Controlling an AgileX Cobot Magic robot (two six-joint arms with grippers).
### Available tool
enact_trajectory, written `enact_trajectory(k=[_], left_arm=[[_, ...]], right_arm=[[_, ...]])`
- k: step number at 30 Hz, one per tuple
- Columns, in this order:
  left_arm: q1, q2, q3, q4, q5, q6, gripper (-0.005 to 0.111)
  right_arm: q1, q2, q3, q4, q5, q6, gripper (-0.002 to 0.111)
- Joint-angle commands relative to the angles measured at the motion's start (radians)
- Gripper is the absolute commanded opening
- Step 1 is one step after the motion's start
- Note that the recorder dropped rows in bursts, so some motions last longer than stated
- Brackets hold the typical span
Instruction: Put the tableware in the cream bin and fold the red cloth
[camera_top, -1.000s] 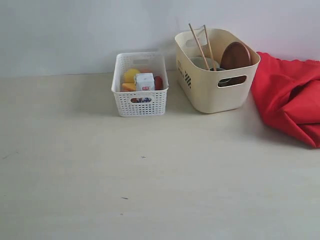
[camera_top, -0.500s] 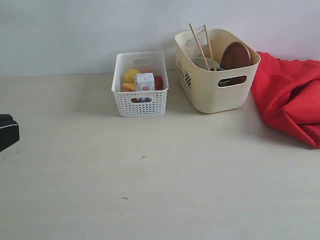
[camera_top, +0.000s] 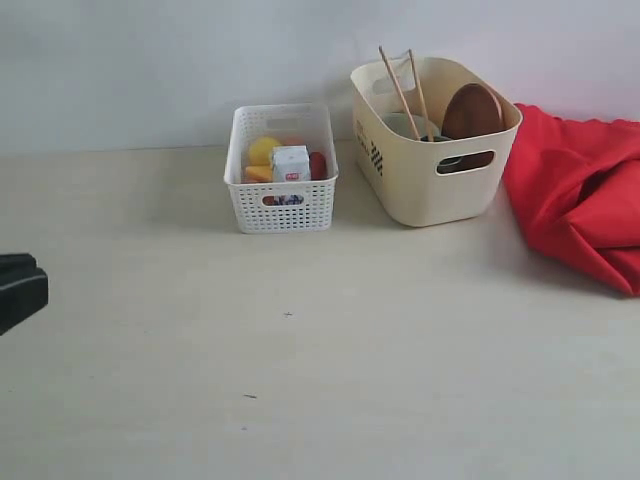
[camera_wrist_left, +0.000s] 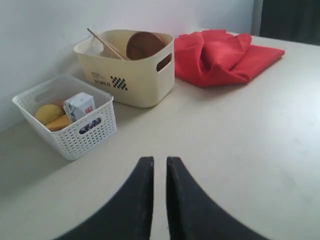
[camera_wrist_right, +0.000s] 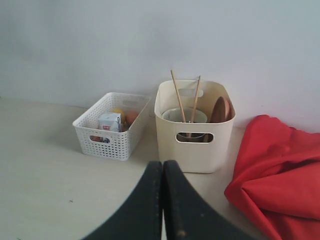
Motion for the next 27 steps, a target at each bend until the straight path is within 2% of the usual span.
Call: enact_trajectory(k=[1, 4, 7, 12, 14, 18, 24, 27], left_arm=[[-0.004, 0.003, 0.056, -0.044, -0.001, 0.001, 0.012], [0.002, 0.003, 0.080, -0.253, 0.004, 0.001, 0.012], [0.049, 0.003, 0.098, -0.286, 0.004, 0.001, 0.012], [0.234, -0.024, 0.100, -0.449, -0.005, 0.001, 0.012], [0.302, -0.050, 0.103, -0.453, -0.011, 0.001, 0.012], [0.404, -0.080, 0.103, -0.536, -0.029, 0.001, 0.012], [0.425, -0.095, 0.112, -0.536, -0.044, 0.001, 0.012], [0.425, -0.167, 0.112, -0.582, -0.046, 0.001, 0.012]], right_arm=[[0.002, -0.003, 0.004, -0.005, 0.041, 0.006, 0.000], [0.002, -0.009, 0.004, -0.003, 0.060, 0.006, 0.000], [0.002, -0.022, 0.001, 0.018, 0.072, 0.006, 0.000], [0.002, -0.075, 0.001, 0.074, 0.084, 0.007, 0.000], [0.002, -0.103, 0.001, 0.082, 0.087, 0.007, 0.000], [0.002, -0.117, -0.003, 0.084, 0.109, 0.007, 0.000], [0.062, -0.039, -0.018, 0.115, 0.094, -0.019, 0.000], [0.065, -0.039, -0.018, 0.207, 0.066, -0.099, 0.000]])
